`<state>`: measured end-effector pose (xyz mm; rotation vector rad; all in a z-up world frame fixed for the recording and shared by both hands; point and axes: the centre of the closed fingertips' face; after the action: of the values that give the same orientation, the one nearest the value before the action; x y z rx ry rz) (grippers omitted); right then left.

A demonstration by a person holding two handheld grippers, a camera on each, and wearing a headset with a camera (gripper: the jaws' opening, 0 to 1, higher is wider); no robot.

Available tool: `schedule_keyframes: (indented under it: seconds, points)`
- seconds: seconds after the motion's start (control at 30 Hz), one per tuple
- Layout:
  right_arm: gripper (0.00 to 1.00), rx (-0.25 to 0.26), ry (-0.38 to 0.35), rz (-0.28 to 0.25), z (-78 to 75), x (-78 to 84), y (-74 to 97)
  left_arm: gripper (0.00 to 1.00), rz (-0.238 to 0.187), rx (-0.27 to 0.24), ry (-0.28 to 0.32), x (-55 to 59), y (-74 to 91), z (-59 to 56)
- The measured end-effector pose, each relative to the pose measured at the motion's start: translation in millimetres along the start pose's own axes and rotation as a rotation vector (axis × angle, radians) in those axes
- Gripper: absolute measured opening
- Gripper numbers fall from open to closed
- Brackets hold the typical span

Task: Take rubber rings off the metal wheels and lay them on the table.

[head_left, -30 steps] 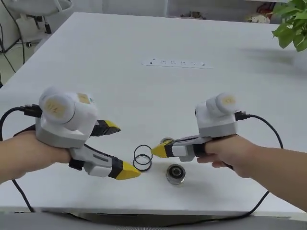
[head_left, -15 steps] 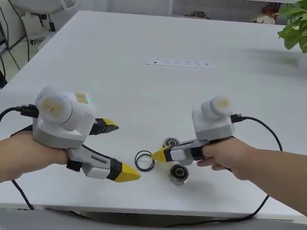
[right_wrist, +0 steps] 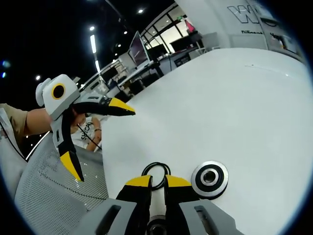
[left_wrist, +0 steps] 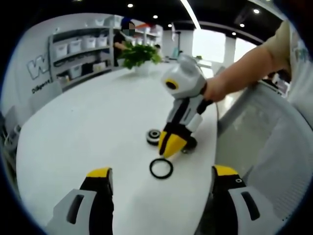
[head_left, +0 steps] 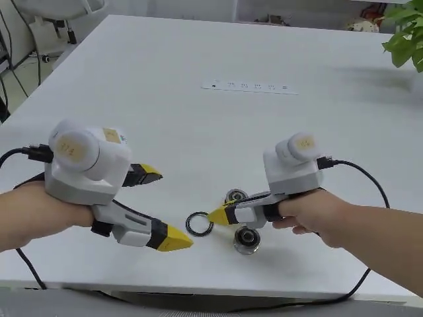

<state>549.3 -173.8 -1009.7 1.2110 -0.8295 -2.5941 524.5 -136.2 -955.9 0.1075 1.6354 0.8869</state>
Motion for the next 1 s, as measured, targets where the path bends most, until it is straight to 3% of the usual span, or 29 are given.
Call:
schedule_keyframes:
  seconds: [0.37,1.0]
  points:
    - [0.1,0.01,0.005,-0.056,-1.0,-15.0,12.9,0.83,0.0,-0.004,0.001,-4.4,-1.9,3.7]
    - [0.16,0.076,0.017,-0.139,-23.4,-32.9,46.0,0.81,-0.013,0.005,-0.01,-26.2,-16.4,12.5]
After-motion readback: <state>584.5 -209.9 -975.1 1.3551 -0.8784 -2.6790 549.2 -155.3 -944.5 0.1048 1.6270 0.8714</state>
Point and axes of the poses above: the centre of the closed fingertips' face, and the gripper's own axes: y roughly backward along the fingers, z roughly to its left, x roughly out of its underside, and after that the axes turned 3 degrees about -y, right-handed
